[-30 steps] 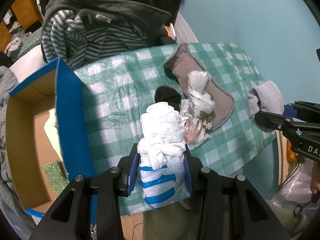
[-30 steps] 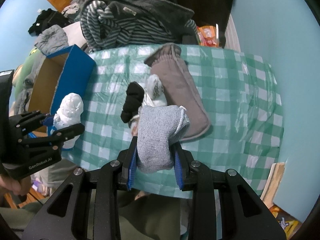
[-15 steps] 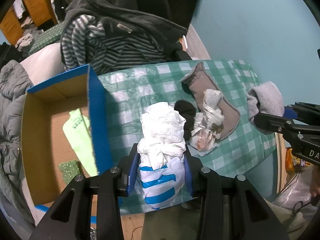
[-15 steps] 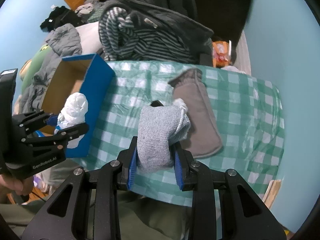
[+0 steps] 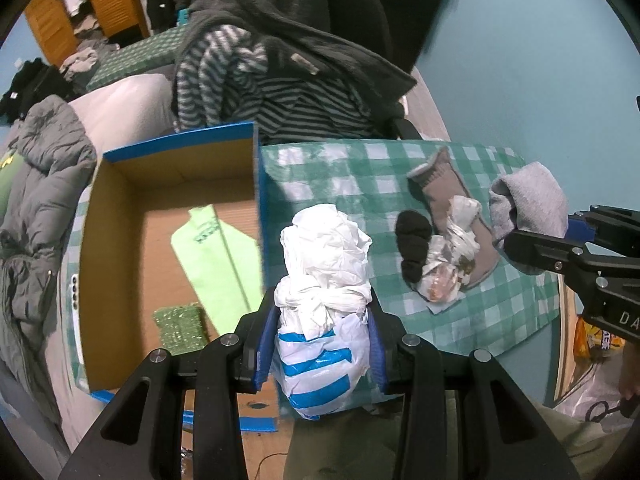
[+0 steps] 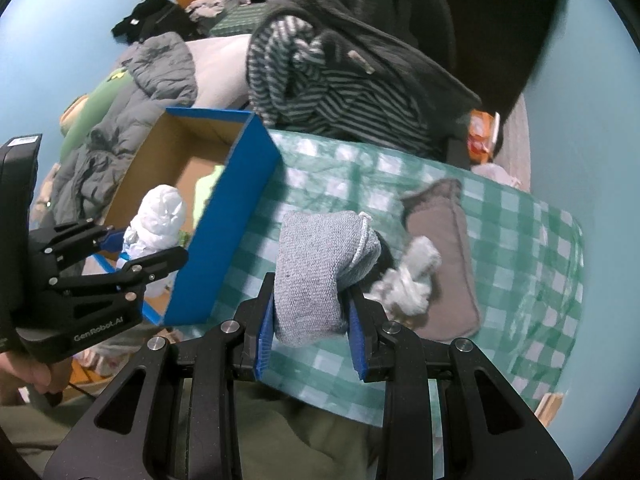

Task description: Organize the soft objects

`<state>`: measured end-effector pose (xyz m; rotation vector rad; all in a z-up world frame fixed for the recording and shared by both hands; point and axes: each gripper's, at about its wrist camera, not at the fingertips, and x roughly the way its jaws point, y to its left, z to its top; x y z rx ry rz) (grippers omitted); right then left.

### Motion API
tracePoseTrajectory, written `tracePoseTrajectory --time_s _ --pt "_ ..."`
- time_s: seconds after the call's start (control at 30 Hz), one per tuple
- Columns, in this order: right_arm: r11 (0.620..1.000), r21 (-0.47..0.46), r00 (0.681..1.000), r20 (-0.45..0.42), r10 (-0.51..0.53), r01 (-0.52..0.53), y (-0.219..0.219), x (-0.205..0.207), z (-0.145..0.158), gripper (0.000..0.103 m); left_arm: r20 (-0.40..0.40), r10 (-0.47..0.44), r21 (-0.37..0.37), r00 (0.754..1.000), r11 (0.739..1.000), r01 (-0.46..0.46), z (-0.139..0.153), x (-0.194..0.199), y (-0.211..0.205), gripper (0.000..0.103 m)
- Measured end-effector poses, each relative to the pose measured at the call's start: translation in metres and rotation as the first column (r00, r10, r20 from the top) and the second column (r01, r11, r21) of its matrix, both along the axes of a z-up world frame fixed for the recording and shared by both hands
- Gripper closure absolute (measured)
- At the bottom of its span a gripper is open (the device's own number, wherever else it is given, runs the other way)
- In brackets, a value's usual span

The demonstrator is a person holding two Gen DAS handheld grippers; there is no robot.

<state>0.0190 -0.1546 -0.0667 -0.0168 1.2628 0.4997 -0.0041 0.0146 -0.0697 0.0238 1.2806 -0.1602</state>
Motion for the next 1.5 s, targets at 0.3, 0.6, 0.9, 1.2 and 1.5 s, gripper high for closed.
tracePoseTrajectory --time_s 0.3,0.6,0.9,1.2,1.5 --pt "0.997 0.012 0.997 0.003 0.082 -0.082 0.044 0.003 0.003 0.072 0.011 0.071 0.001 0.997 0.997 -0.071 0.005 -0.005 0.039 0.063" --pt "0.987 0.017 0.987 0.018 0.161 -0.161 0.087 0.009 0.005 0.072 0.010 0.145 0.006 0.989 0.989 -0.145 0.005 -0.011 0.079 0.063" --pt "0.974 0.028 0.975 0.019 0.223 -0.223 0.127 0.021 0.003 0.072 0.014 0.209 0.018 0.978 0.978 -0.209 0.002 -0.007 0.117 0.063" --pt "0.956 -0.018 0.956 0.036 0.292 -0.292 0.165 0.034 -0.001 0.072 0.014 0.233 0.053 0.972 0.971 -0.234 -0.004 0.007 0.149 0.063" --pt "0.943 -0.026 0.944 -0.005 0.331 -0.331 0.195 0.051 -0.017 0.072 -0.005 0.222 0.064 0.975 0.973 -0.222 -0.018 0.022 0.161 0.063"
